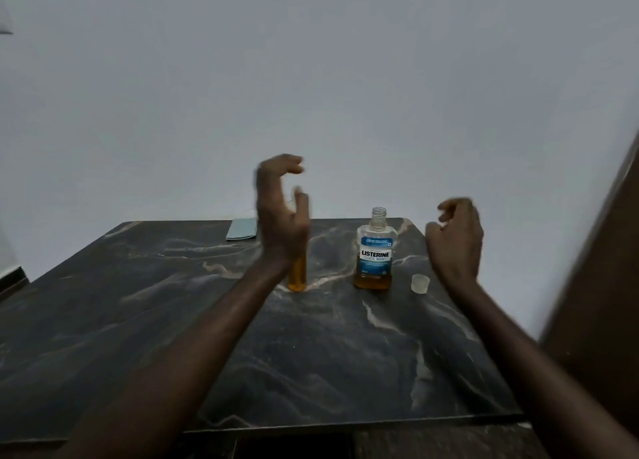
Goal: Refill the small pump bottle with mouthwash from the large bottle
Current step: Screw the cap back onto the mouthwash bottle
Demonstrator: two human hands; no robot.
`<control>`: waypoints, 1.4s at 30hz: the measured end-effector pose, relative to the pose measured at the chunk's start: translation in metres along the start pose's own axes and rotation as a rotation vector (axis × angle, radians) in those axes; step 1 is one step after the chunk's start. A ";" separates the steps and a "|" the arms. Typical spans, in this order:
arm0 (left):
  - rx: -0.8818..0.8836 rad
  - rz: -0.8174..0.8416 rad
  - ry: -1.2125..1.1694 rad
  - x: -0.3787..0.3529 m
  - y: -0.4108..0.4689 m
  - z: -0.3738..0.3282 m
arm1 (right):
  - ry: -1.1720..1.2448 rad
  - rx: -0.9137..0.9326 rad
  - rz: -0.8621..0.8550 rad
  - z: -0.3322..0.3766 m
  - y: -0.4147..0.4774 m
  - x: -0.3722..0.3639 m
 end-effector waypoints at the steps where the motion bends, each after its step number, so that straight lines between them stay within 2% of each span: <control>1: 0.033 0.083 -0.008 -0.020 -0.010 -0.009 | -0.129 -0.076 0.197 -0.026 0.004 -0.015; 3: 0.170 0.250 -0.010 -0.057 -0.043 -0.013 | -0.329 -0.100 0.612 -0.064 -0.012 -0.041; 4: 0.247 0.318 0.005 -0.072 -0.063 -0.009 | -0.373 -0.068 0.742 -0.071 -0.025 -0.048; 7: 0.457 0.447 0.119 -0.099 -0.117 0.012 | -0.395 0.069 0.891 -0.068 -0.052 -0.057; 11: 0.666 0.547 0.197 -0.110 -0.166 0.031 | -0.369 0.177 0.846 -0.065 -0.054 -0.060; 15: 0.695 0.523 0.199 -0.111 -0.179 0.036 | -0.352 0.101 0.830 -0.075 -0.045 -0.061; 17: 0.697 0.508 0.197 -0.114 -0.179 0.038 | -0.314 0.055 0.748 -0.078 -0.030 -0.059; 19: 0.706 0.494 0.198 -0.118 -0.178 0.043 | -0.135 -0.090 0.592 -0.082 -0.007 -0.052; 21: 0.708 0.500 0.190 -0.126 -0.180 0.046 | 0.191 -0.295 0.502 -0.082 0.008 -0.052; 23: 0.711 0.527 0.158 -0.135 -0.185 0.046 | 0.440 -0.348 0.454 -0.070 0.023 -0.057; 26: 0.699 0.543 0.127 -0.143 -0.191 0.049 | 0.653 -0.328 0.399 -0.047 0.036 -0.064; 30: 0.652 0.555 0.108 -0.145 -0.192 0.056 | 0.720 -0.239 0.351 -0.042 0.032 -0.074; 34: 0.577 0.562 0.115 -0.143 -0.187 0.047 | 0.837 -0.245 0.235 -0.044 0.038 -0.066; 37: 0.527 0.563 0.130 -0.144 -0.183 0.040 | 0.816 -0.185 0.206 -0.039 0.042 -0.058; 42: 0.462 0.553 0.130 -0.140 -0.176 0.031 | 0.745 -0.086 0.297 -0.025 0.030 -0.058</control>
Point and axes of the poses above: each hand's wrist, its own y-axis towards the middle knuckle, its own x-axis out of the back of the hand, z = x × y, the point moved 10 cm from there along y, towards the middle knuckle, and after that the axes turned 9 degrees about -z, right-handed, at the moved point
